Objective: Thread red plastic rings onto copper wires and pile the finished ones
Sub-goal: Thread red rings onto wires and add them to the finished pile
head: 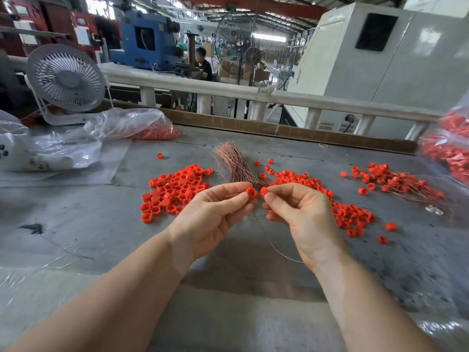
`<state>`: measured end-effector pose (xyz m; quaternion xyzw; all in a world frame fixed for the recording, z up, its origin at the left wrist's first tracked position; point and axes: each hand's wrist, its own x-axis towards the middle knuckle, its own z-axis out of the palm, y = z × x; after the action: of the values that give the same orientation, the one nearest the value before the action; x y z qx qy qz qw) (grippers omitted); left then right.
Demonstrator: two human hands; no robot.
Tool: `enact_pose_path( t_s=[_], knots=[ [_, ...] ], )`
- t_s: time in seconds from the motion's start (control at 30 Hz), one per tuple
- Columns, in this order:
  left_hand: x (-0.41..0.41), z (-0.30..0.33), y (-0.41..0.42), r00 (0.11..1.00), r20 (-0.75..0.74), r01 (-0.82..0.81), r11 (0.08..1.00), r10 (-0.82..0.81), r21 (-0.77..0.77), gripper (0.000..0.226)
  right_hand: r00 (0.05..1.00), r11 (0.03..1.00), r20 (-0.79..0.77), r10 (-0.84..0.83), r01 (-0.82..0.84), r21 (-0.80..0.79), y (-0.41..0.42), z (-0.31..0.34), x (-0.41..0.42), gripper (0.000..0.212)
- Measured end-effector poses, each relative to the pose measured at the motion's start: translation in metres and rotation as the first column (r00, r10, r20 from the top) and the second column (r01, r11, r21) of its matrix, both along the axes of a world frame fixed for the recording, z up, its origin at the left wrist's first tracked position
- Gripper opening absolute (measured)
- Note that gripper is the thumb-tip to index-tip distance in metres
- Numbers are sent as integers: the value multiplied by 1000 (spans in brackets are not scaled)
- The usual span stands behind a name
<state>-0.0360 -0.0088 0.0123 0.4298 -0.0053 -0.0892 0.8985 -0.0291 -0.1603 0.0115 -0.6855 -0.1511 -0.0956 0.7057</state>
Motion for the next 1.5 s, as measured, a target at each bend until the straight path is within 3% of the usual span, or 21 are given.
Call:
enact_pose_path(
  t_s=[0.2, 0.5, 0.97, 1.5],
  knots=[
    [0, -1, 0, 1000, 21, 11, 1000, -11, 9, 18, 986, 985, 141, -91, 110, -133, 1, 1, -1, 32],
    [1, -4, 0, 998, 57, 2, 1000, -3, 18, 17, 941, 951, 308, -140, 214, -221, 7, 2, -7, 27],
    [1, -4, 0, 997, 80, -8, 1000, 6, 28, 17, 920, 938, 368, -136, 239, -253, 7, -1, -6, 34],
    [0, -4, -1, 992, 126, 1, 999, -6, 44, 16, 881, 927, 463, -95, 248, -282, 5, -2, -5, 18]
  ],
)
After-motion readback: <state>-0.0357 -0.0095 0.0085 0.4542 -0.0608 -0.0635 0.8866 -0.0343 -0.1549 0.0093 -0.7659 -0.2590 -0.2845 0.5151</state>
